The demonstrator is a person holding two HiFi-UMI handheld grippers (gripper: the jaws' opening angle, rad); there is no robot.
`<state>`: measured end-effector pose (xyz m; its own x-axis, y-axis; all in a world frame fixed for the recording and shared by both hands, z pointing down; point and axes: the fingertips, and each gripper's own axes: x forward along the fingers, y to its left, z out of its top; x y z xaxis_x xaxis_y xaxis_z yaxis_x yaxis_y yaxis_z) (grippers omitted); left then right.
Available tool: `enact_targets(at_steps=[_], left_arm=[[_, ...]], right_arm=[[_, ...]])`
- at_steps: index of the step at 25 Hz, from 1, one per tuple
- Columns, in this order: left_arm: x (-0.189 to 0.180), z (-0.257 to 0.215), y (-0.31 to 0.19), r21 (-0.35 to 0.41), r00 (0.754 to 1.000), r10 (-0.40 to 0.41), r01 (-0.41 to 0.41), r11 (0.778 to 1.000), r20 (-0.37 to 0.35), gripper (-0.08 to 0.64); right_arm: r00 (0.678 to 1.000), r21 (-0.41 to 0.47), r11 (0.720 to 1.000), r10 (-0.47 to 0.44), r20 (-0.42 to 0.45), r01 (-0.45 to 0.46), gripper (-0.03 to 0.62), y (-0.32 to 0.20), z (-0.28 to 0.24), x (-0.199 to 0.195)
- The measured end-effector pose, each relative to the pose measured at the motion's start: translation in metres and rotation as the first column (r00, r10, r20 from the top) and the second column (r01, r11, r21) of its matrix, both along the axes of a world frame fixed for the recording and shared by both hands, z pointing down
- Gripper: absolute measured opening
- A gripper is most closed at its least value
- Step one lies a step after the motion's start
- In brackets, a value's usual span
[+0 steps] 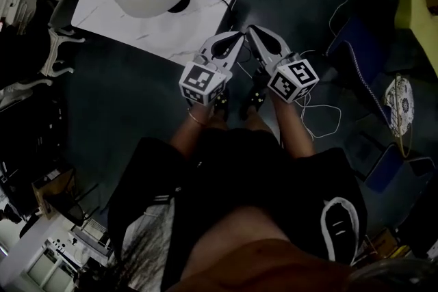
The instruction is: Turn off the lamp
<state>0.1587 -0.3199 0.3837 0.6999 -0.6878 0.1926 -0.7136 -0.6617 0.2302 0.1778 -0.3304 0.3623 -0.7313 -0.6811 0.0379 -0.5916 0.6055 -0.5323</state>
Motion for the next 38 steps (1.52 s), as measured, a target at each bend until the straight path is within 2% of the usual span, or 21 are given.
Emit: enact_targets(at_steps=[8,13,24,29,38], left_arm=[[0.004,-0.053,-0.008,0.038,0.999,0.006,-0.004,0.999,-0.045,0.006],[0.013,-0.069,-0.006,0.072,0.997,0.027,-0.022,0.997,-0.070,0.006],[0.011,-0.095,-0.006,0.115,0.998,0.039,-0.032,0.993,-0.054,0.006],[0.013,-0.101,-0.004,0.117,0.998,0.038,-0.033,0.993,-0.042,0.008],[0.015,-0.098,-0.001,0.102,0.997,0.058,-0.053,0.993,-0.048,0.006]], right_arm=[[1.000,0.069,0.998,-0.014,-0.007,0.015,0.000,0.005,-0.053,-0.001],[1.000,0.111,0.994,-0.004,-0.011,0.005,0.000,0.007,-0.073,0.007],[1.000,0.169,0.985,0.024,0.001,-0.024,0.000,0.012,-0.101,0.018],[1.000,0.171,0.985,0.007,0.013,-0.009,0.000,0.016,-0.104,0.015],[0.999,0.155,0.987,0.040,0.024,-0.044,0.000,0.015,-0.101,0.023]])
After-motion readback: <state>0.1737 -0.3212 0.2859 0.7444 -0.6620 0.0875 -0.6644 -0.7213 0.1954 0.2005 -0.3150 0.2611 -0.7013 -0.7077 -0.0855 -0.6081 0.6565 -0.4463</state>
